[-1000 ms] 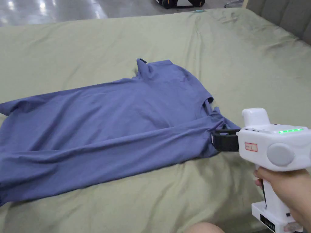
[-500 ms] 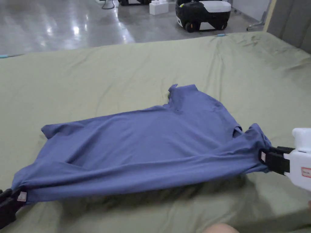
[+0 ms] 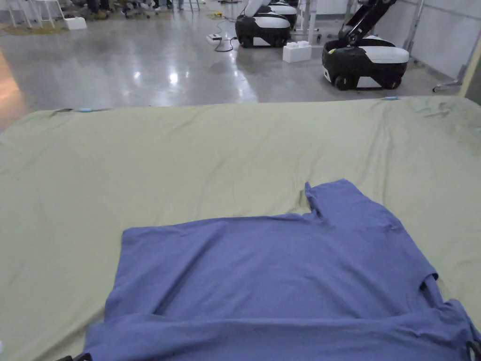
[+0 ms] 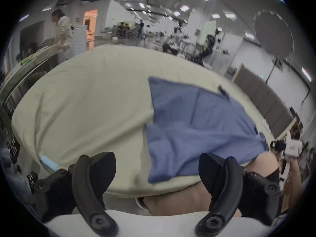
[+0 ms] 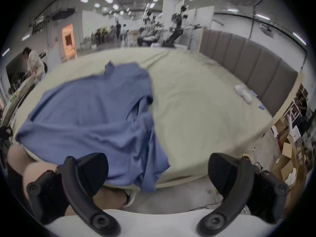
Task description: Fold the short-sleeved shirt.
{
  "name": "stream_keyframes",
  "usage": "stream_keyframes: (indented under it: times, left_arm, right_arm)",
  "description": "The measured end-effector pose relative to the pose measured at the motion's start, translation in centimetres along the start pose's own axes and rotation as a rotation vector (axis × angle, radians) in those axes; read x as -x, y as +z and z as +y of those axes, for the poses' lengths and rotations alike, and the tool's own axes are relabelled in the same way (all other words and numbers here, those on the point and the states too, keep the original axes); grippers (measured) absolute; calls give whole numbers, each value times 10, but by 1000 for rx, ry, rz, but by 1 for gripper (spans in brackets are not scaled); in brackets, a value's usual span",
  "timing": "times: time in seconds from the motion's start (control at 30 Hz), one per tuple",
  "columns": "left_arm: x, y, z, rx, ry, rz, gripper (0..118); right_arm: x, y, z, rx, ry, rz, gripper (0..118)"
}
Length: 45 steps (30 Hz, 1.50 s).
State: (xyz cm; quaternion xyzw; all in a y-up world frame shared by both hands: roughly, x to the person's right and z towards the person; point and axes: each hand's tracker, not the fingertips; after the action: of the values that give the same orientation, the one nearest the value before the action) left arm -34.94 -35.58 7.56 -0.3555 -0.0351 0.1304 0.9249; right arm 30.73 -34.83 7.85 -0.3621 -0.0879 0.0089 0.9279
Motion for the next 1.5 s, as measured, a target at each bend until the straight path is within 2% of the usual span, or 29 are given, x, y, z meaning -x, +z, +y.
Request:
stream_keyframes:
  times: [0.1,0.13,0.17,0.2,0.23,0.3,0.33,0.43,0.57,0.6,0.63,0.67,0.73,0.77,0.9,0.93,0.97,1.0,1.03,1.07,1.2,1.23,1.27,1.3,1.33,1.37,1.43,1.47,1.5]
  left_arm:
    - [-10,20,35,-89,-84,63,103]
    - [-22,26,50,-132,-127,48,74]
    - [-31,30,64,-193,-165,44,23]
    - [-39,27,77,-229,-177,64,0]
    - [-46,25,90,-290,-155,73,0]
    - [-68,12,114,-240,-188,-59,0]
    - [-75,0,127,-238,-192,-52,0]
    - [-70,-74,169,-166,-218,-63,0]
    - [-51,-175,198,-105,-130,-33,3]
    - [-45,-199,203,-58,-113,-9,28]
    - [-39,-224,207,10,-98,30,90]
    - [-44,-234,205,46,-86,46,118]
    - [-37,-271,196,172,-73,63,118]
    - [-38,-283,193,115,-82,85,118]
    - [-42,-307,178,260,-106,110,115]
    - [-48,-302,164,237,-137,155,98]
    - [-52,-291,162,165,-223,190,90]
    - [-57,-284,161,144,-236,147,75]
    - [-62,-277,162,134,-245,144,24]
    - [-55,-273,164,113,-235,94,0]
    - [-66,-247,165,95,-206,35,0]
    - [-68,-240,167,80,-209,29,0]
    - [-69,-235,168,69,-190,17,0]
    - [-69,-230,171,65,-176,13,0]
    - [-70,-228,173,54,-158,9,0]
    - [-72,-224,175,51,-141,-5,0]
    - [-76,-220,175,45,-142,0,0]
    - [-72,-222,177,49,-148,4,0]
    - [-73,-221,177,54,-148,9,0]
  right_arm:
    - [7,23,35,-106,-2,-27,116]
    - [12,28,49,-159,19,-3,108]
    - [17,33,66,-214,40,32,87]
    - [22,35,80,-255,58,55,44]
    - [29,30,97,-293,66,34,3]
    - [39,18,125,-369,53,1,3]
    - [44,6,141,-342,78,63,3]
    - [60,-36,176,-325,78,89,3]
    - [83,-80,203,-276,82,139,3]
    - [89,-88,205,-264,85,158,3]
    - [93,-95,207,-256,91,181,3]
    - [96,-101,207,-252,94,190,3]
    - [100,-115,205,-223,107,189,3]
    - [101,-123,204,-198,115,187,3]
    - [96,-151,201,-142,123,164,3]
    - [93,-156,201,-125,107,169,3]
    - [90,-161,202,-118,91,176,3]
    - [87,-166,204,-118,89,177,3]
    - [86,-173,206,-114,92,171,3]
    - [86,-180,209,-104,105,158,3]
    - [81,-219,226,-26,122,163,3]
    - [83,-234,231,42,137,169,15]
    - [83,-249,236,103,165,156,42]
    - [84,-265,238,144,172,123,81]
    - [84,-278,239,161,179,93,112]
    - [81,-297,240,168,154,69,117]
    - [73,-317,241,221,84,64,109]
    - [68,-327,240,292,34,50,93]
    - [66,-333,238,381,3,68,57]
